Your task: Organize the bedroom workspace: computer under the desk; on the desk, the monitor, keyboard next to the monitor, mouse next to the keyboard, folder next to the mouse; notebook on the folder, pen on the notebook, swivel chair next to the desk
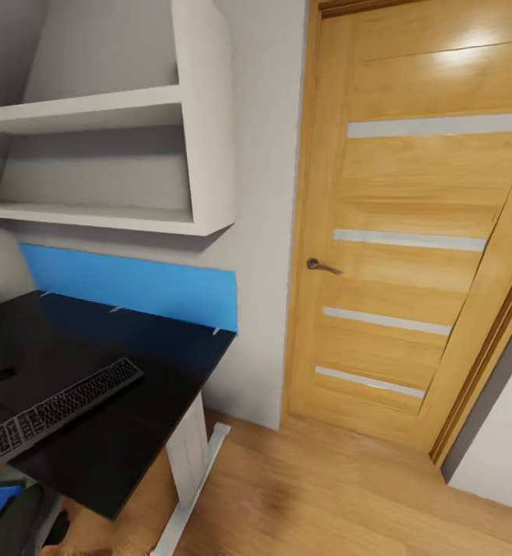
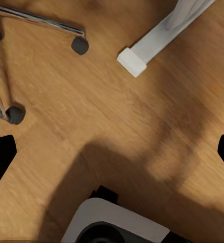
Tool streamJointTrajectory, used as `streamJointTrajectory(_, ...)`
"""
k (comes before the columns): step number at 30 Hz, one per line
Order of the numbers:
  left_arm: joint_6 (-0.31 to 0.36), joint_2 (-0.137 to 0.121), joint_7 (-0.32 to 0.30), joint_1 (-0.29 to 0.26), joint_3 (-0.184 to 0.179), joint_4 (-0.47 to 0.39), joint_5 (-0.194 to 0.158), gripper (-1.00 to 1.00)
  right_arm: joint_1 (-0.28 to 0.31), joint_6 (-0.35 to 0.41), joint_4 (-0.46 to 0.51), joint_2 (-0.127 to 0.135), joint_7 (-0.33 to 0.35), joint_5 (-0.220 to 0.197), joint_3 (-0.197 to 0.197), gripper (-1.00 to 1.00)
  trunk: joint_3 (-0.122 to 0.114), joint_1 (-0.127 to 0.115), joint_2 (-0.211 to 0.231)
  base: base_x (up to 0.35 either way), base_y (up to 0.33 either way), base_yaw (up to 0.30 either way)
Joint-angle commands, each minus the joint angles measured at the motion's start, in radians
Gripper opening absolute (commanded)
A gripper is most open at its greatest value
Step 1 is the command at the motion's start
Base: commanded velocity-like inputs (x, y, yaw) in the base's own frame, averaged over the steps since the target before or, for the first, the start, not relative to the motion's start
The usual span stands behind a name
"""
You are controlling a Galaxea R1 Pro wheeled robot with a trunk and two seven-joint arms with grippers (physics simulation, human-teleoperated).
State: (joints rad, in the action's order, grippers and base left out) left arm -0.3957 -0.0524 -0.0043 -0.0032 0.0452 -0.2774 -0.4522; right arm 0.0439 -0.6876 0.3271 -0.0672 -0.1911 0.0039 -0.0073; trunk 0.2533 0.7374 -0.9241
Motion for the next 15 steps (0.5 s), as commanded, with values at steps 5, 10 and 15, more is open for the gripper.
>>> streamJointTrajectory(5,-0.004,0.000,-0.003,0.000,0.003,0.000,0.001,1.00,0.001,-0.003,0.000,0.000,-0.002,0.001,0.000,1.00,0.001,0.000,-0.001,0.000,0.000,0.290)
streamJointTrajectory(10,-0.004,-0.001,-0.006,0.000,0.008,0.001,-0.003,1.00,0.000,-0.003,0.000,0.000,-0.002,0.001,0.000,1.00,0.001,0.000,-0.001,0.000,0.000,0.290)
streamJointTrajectory(15,-0.006,-0.002,-0.006,0.000,0.011,0.003,-0.007,1.00,0.000,-0.003,0.000,0.001,-0.002,0.001,0.000,1.00,0.001,0.000,-0.001,0.000,0.000,0.290)
